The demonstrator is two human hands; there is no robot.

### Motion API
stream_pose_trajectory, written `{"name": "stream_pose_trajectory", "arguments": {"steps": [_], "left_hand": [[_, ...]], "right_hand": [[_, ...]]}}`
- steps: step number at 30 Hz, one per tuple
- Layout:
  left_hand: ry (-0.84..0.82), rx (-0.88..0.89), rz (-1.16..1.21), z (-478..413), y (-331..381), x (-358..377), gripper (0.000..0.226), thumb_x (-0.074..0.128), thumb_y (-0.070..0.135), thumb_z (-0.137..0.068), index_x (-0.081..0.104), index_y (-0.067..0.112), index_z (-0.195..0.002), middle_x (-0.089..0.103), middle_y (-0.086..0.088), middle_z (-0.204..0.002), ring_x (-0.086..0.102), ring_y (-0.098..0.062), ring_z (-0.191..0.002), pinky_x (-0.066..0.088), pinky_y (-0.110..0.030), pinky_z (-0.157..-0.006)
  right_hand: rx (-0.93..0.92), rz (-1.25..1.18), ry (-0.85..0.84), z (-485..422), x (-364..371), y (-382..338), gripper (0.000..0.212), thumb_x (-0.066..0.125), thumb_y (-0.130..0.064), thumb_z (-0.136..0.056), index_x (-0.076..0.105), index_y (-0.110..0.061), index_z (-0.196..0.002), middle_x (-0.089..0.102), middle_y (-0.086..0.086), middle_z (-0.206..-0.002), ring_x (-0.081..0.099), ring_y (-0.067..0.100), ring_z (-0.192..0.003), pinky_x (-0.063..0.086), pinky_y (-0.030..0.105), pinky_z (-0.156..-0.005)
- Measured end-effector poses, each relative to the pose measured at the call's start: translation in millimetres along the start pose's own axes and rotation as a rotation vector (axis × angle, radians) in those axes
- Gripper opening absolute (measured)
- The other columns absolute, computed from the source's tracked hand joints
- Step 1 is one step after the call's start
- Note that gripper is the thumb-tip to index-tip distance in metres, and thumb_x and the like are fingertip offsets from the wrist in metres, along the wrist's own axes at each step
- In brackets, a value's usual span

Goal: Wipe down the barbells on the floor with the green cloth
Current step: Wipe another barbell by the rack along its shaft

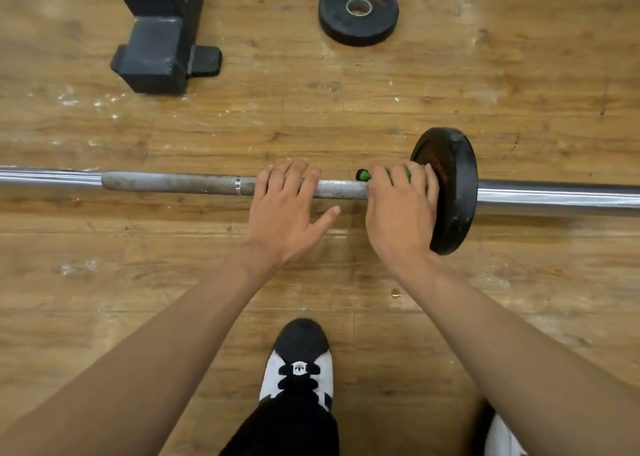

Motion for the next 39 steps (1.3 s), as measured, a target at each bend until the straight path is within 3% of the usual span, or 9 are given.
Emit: {"name": "stream_pose_trajectory", "arguments": {"steps": [5,14,23,29,32,35,37,39], "left_hand": [[-0.034,-0.041,-0.005,3,2,1,0.085,0.025,0.073,-0.096,0.053,0.013,-0.149,0.051,-0.014,-0.154,0.04,-0.036,-0.146,0.022,-0.053,-0.123],[0.064,0.002,-0.02,-4,-1,1,0.082,0.024,0.072,-0.1,0.051,0.013,-0.149,0.05,-0.01,-0.155,0.037,-0.034,-0.149,0.026,-0.054,-0.121],[0.158,0.023,0.084,-17,-2,-2,0.082,0.021,0.07,-0.1,0.06,0.011,-0.142,0.061,-0.007,-0.141,0.05,-0.032,-0.139,0.031,-0.047,-0.109],[0.163,0.067,0.149,-25,-4,-5,0.09,0.02,0.076,-0.098,0.065,0.009,-0.137,0.067,-0.009,-0.131,0.055,-0.032,-0.137,0.037,-0.05,-0.103],[0.16,0.145,0.23,-35,-15,-14,0.084,0.031,0.072,-0.101,0.07,0.001,-0.126,0.068,-0.015,-0.132,0.058,-0.036,-0.134,0.042,-0.053,-0.105],[0.229,0.105,0.181,-50,-40,-21,0.059,0.048,0.05,-0.103,0.072,-0.001,-0.119,0.069,-0.018,-0.13,0.056,-0.036,-0.136,0.035,-0.055,-0.119],[0.191,0.042,0.076,-59,-52,-12,0.057,0.041,0.048,-0.107,0.071,0.003,-0.123,0.07,-0.016,-0.131,0.055,-0.035,-0.139,0.032,-0.051,-0.122],[0.176,0.037,0.004,-61,-52,-6,0.063,0.03,0.051,-0.109,0.074,0.007,-0.121,0.072,-0.012,-0.128,0.056,-0.034,-0.137,0.039,-0.05,-0.115]], "right_hand": [[-0.008,-0.04,-0.032,0,-3,0,0.023,0.057,-0.019,-0.099,0.066,-0.018,-0.12,0.07,0.009,-0.117,0.054,0.035,-0.128,0.027,0.05,-0.121],[0.076,-0.107,0.125,-19,-1,3,0.026,0.049,-0.028,-0.099,0.073,-0.017,-0.102,0.072,0.003,-0.098,0.058,0.029,-0.108,0.032,0.046,-0.113],[0.078,-0.161,0.036,-32,2,5,0.025,0.052,-0.025,-0.099,0.073,-0.016,-0.109,0.072,0.004,-0.102,0.056,0.031,-0.113,0.03,0.049,-0.118],[0.049,-0.167,0.106,-39,4,8,0.02,0.058,-0.023,-0.096,0.075,-0.017,-0.102,0.071,0.002,-0.094,0.06,0.031,-0.104,0.036,0.047,-0.113],[0.055,-0.178,0.177,-46,2,6,0.019,0.059,-0.023,-0.095,0.077,-0.018,-0.097,0.072,0.0,-0.089,0.061,0.029,-0.099,0.039,0.046,-0.111],[0.066,-0.235,0.179,-44,5,9,0.02,0.059,-0.021,-0.097,0.077,-0.018,-0.105,0.075,-0.001,-0.099,0.062,0.027,-0.108,0.034,0.046,-0.116],[0.1,-0.254,0.16,-30,7,8,0.025,0.058,-0.019,-0.1,0.075,-0.018,-0.117,0.073,0.0,-0.119,0.056,0.028,-0.126,0.024,0.048,-0.124],[0.113,-0.212,0.143,-20,4,3,0.029,0.053,-0.019,-0.103,0.072,-0.019,-0.125,0.069,0.001,-0.13,0.049,0.029,-0.137,0.017,0.048,-0.127]]}}
Point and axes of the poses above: each hand's wrist, its own z-axis away from the middle knuckle, its own x-axis out of the palm, y = z × x, the point moved 9 cm from there along -z, towards the middle knuckle
